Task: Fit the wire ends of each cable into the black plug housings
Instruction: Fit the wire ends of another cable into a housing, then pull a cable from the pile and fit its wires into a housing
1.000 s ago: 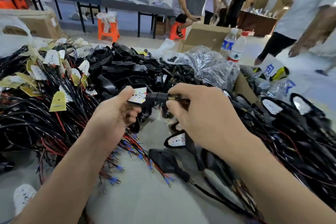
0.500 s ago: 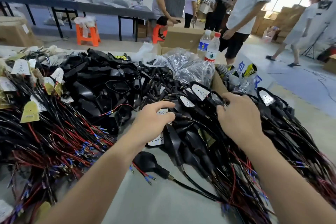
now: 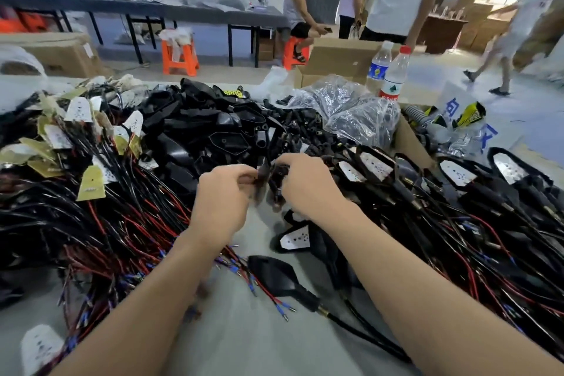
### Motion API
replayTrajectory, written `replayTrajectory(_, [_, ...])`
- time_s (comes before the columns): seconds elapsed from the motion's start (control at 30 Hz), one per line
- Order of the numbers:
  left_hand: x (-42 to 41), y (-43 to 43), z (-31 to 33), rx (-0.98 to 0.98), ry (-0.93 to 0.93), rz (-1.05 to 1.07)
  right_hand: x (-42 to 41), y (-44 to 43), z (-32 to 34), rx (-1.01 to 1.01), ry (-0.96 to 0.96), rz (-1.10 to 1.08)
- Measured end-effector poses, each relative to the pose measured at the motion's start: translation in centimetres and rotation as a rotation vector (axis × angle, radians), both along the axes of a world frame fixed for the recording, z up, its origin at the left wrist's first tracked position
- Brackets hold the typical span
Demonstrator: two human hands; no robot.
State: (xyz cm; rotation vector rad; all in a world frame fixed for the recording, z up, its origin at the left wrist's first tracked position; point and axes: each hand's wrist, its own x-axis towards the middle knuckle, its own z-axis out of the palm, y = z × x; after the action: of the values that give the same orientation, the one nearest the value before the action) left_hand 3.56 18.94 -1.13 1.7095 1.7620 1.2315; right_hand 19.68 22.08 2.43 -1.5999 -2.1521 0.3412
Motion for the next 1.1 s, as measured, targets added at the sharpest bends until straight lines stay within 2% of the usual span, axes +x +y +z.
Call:
replayTrajectory(0.13, [-2.4,0.4,-0.2,0.072,0.245,0.309,-2.3,3.2,-1.1,-0.131,0.042,-0.017])
replayTrajectory(0.23, [-4.1,1.1,-0.7,-0.033,0.354,0.212,-3.5,5.4,-1.7,-0.24,0.012,-0.044])
replayTrajectory(0.33, [-4.9,1.3,-1.2,-0.084,0.602,0.06,-4.8,6.6,-1.8,-0.305,-0.144,-0.013])
replayTrajectory(0.4, [-5.0,1.4,-1.5,-0.102,0.718,0.027,-5.4,6.7,-2.0,-0.254,-0.204,-0.004])
replayTrajectory(0.5, [-4.9,1.5,-1.7,-0.151,0.763,0.009,-6.1,6.1,-2.7,-0.085,-0.3,-0.03])
replayTrajectory(0.6, [-4.6,1.1,-1.4,-0.099,0.587,0.027,-6.1,5.0,-2.3,0.039,-0.297,-0.029])
replayTrajectory(0.7, [-4.6,0.0,-0.9,-0.027,0.339,0.097,-5.5,3.8,-1.3,0.277,-0.295,-0.079])
replayTrajectory(0.77, [-4.7,-0.7,-0.1,-0.017,0.122,0.099,-5.2,2.9,-0.5,0.341,-0.143,-0.172])
replayTrajectory(0.83, [-4.5,-1.3,0.7,-0.03,-0.108,0.051,-5.3,1.9,0.2,0.275,0.095,-0.222])
replayTrajectory(0.9, [-4.6,-1.8,1.3,-0.094,-0.351,-0.039,-5.7,0.9,0.5,0.153,0.273,-0.071])
replayTrajectory(0.97, [-4.7,-2.6,2.1,-0.273,-0.608,-0.192,-6.3,-0.4,0.8,0.036,0.398,0.133])
replayTrajectory(1.03, [-5.3,-3.9,2.3,-0.484,-0.842,-0.357,-6.5,-1.7,1.0,-0.018,0.445,0.273])
replayTrajectory(1.1, [-6.1,-5.0,2.0,-0.566,-0.932,-0.462,-6.8,-2.3,0.9,-0.025,0.373,0.379])
